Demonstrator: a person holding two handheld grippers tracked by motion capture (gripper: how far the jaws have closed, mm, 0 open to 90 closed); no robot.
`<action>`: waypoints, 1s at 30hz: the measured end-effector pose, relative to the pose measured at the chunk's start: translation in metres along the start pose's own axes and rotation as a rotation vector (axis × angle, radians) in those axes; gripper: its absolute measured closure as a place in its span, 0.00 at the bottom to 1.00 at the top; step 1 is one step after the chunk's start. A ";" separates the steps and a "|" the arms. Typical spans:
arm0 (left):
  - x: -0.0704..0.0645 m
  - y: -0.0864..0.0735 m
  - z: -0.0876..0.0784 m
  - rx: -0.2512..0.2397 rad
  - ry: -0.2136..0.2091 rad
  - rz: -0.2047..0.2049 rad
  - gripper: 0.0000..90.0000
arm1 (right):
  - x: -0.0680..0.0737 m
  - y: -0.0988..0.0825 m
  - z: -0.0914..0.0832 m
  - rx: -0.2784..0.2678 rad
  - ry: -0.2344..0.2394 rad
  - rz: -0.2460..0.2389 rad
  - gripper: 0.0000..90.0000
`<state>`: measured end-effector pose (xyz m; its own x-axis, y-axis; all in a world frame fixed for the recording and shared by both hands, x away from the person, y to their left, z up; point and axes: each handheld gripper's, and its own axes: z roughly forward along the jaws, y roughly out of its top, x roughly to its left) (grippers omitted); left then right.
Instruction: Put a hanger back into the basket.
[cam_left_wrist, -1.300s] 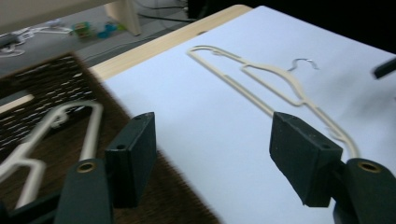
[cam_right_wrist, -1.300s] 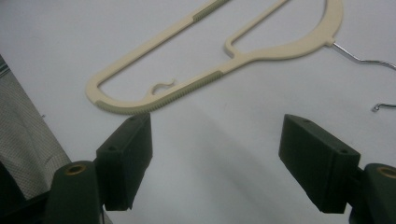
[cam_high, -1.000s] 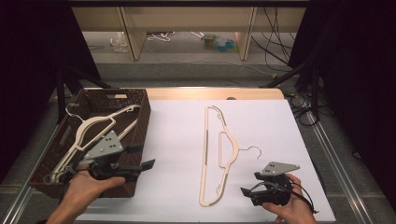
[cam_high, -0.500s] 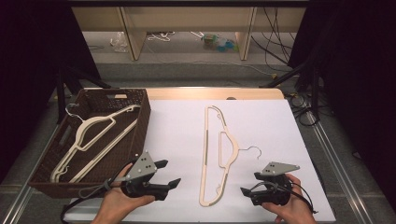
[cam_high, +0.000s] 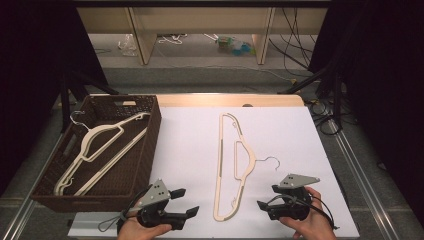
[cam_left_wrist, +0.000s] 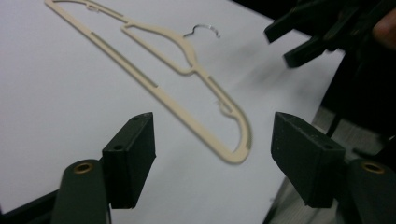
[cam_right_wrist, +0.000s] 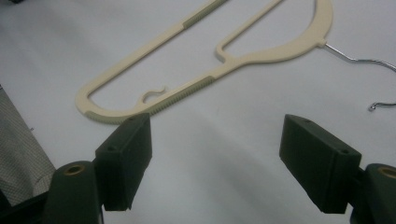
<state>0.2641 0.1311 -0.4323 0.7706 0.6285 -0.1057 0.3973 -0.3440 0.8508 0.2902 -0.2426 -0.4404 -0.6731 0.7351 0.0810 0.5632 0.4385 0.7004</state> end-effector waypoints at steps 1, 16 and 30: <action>0.003 0.001 -0.001 0.001 0.008 0.023 0.33 | 0.000 0.001 -0.001 0.017 0.004 0.000 0.29; 0.007 -0.005 0.003 0.006 0.002 0.018 0.26 | 0.001 0.024 0.024 0.052 -0.055 0.020 0.27; 0.006 -0.006 0.005 0.010 0.001 0.032 0.24 | -0.005 0.050 0.067 0.151 -0.118 0.028 0.28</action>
<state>0.2690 0.1338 -0.4407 0.7824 0.6178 -0.0784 0.3779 -0.3710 0.8483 0.3535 -0.1894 -0.4528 -0.6003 0.7997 0.0093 0.6525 0.4830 0.5839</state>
